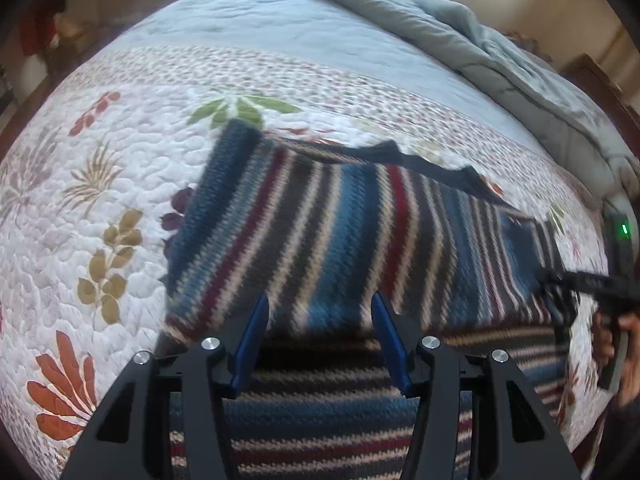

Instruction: Fold small clothes

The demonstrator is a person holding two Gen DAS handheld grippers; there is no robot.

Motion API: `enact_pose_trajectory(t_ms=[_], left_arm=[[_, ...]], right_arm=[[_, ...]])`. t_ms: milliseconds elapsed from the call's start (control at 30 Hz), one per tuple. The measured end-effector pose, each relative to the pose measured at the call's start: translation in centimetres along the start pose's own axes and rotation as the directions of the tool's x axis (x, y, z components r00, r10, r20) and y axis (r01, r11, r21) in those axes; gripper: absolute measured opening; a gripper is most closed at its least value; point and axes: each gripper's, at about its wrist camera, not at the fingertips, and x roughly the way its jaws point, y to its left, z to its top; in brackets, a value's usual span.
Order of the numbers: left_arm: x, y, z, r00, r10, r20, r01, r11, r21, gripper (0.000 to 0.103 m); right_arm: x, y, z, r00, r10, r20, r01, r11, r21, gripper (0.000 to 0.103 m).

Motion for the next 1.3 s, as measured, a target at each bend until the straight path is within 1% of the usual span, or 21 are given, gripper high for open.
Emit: enact_pose_trajectory(t_ms=[33, 100, 233, 333, 433, 467, 567, 600, 667, 733, 767, 867, 900, 967, 1033, 1100, 1167, 1200, 1233, 1267, 1300], left_arm=[[-0.1, -0.4, -0.4, 1.0, -0.013, -0.001, 0.013, 1.0, 0.019, 0.054], [0.1, -1.7, -1.6, 0.999, -0.043, -0.013, 0.043, 0.997, 0.057, 0.054], [0.3, -5.1, -4.4, 0.992, -0.122, -0.04, 0.126, 0.984, 0.128, 0.054], [0.8, -8.7, -6.6, 0.982, -0.177, -0.073, 0.189, 0.956, 0.226, 0.054], [1.9, -12.8, -8.1, 0.961, -0.25, -0.117, 0.274, 0.919, 0.284, 0.054], [2.2, -13.8, -8.3, 0.956, -0.264, -0.127, 0.291, 0.911, 0.292, 0.053], [2.6, -18.2, -8.2, 0.928, -0.346, -0.139, 0.373, 0.868, 0.329, 0.054], [2.8, -20.0, -7.8, 0.929, -0.348, -0.127, 0.37, 0.859, 0.355, 0.054], [3.3, -21.7, -7.0, 0.929, -0.349, -0.121, 0.369, 0.855, 0.365, 0.054], [4.3, -22.5, -5.4, 0.928, -0.354, -0.111, 0.37, 0.862, 0.345, 0.054], [4.7, -22.5, -4.6, 0.933, -0.344, -0.104, 0.359, 0.872, 0.334, 0.054], [5.9, -21.4, -1.8, 0.959, -0.278, -0.064, 0.284, 0.913, 0.292, 0.054], [6.1, -20.1, -0.8, 0.97, -0.239, -0.046, 0.242, 0.934, 0.263, 0.054], [6.4, -17.4, 0.8, 0.981, -0.191, -0.037, 0.194, 0.961, 0.197, 0.054], [6.8, -13.0, 2.2, 0.995, -0.099, -0.02, 0.101, 0.988, 0.116, 0.054], [7.3, -8.6, 2.8, 0.998, -0.046, -0.037, 0.047, 0.998, 0.043, 0.054], [8.0, -5.3, 2.6, 0.997, -0.022, -0.074, 0.021, 1.0, -0.019, 0.054], [8.5, -3.3, 2.1, 0.994, -0.037, -0.099, 0.031, 0.998, -0.059, 0.054], [8.8, -2.3, 1.7, 0.991, -0.08, -0.109, 0.074, 0.995, -0.061, 0.049], [8.8, -1.9, 1.3, 0.992, -0.076, -0.102, 0.073, 0.997, -0.027, 0.037], [8.6, -1.9, 1.1, 0.994, -0.061, -0.093, 0.061, 0.998, -0.003, 0.033]], right_arm=[[0.0, 0.5, 0.0, 1.0, -0.014, 0.005, 0.014, 1.0, -0.011, 0.012], [-0.9, 1.5, 0.0, 0.999, -0.019, 0.032, 0.02, 0.999, -0.031, 0.007], [-4.1, 2.8, 1.0, 0.991, 0.091, 0.102, -0.09, 0.996, -0.009, 0.007], [-6.8, 4.5, 1.6, 0.979, 0.139, 0.149, -0.135, 0.99, -0.039, 0.007], [-9.4, 6.5, 2.2, 0.965, 0.188, 0.184, -0.177, 0.981, -0.076, 0.006], [-9.7, 7.2, 2.6, 0.963, 0.196, 0.187, -0.183, 0.979, -0.084, 0.006], [-11.6, 9.9, 3.2, 0.957, 0.212, 0.197, -0.188, 0.973, -0.134, 0.006], [-12.4, 10.8, 3.5, 0.955, 0.22, 0.201, -0.192, 0.969, -0.154, 0.006], [-14.2, 12.4, 3.9, 0.947, 0.242, 0.212, -0.203, 0.961, -0.189, 0.006], [-15.7, 13.8, 4.1, 0.941, 0.252, 0.224, -0.203, 0.954, -0.219, 0.006], [-16.5, 14.3, 4.2, 0.938, 0.257, 0.232, -0.203, 0.951, -0.233, 0.006], [-18.6, 16.1, 4.4, 0.93, 0.264, 0.255, -0.192, 0.942, -0.273, 0.006], [-19.2, 16.7, 4.4, 0.929, 0.263, 0.26, -0.186, 0.94, -0.288, 0.006], [-19.8, 17.4, 4.3, 0.929, 0.259, 0.263, -0.173, 0.935, -0.308, 0.006], [-20.0, 17.9, 4.3, 0.928, 0.264, 0.264, -0.174, 0.931, -0.319, 0.006], [-19.9, 18.1, 4.1, 0.924, 0.278, 0.264, -0.187, 0.928, -0.322, 0.006], [-19.4, 18.1, 4.0, 0.921, 0.285, 0.265, -0.194, 0.926, -0.323, 0.006], [-19.0, 18.1, 3.9, 0.921, 0.289, 0.261, -0.2, 0.926, -0.32, 0.006], [-18.7, 18.1, 3.9, 0.922, 0.29, 0.255, -0.203, 0.927, -0.316, 0.006], [-18.1, 18.2, 3.9, 0.927, 0.28, 0.251, -0.195, 0.929, -0.314, 0.006], [-17.8, 18.2, 3.8, 0.93, 0.269, 0.252, -0.185, 0.932, -0.313, 0.006]])
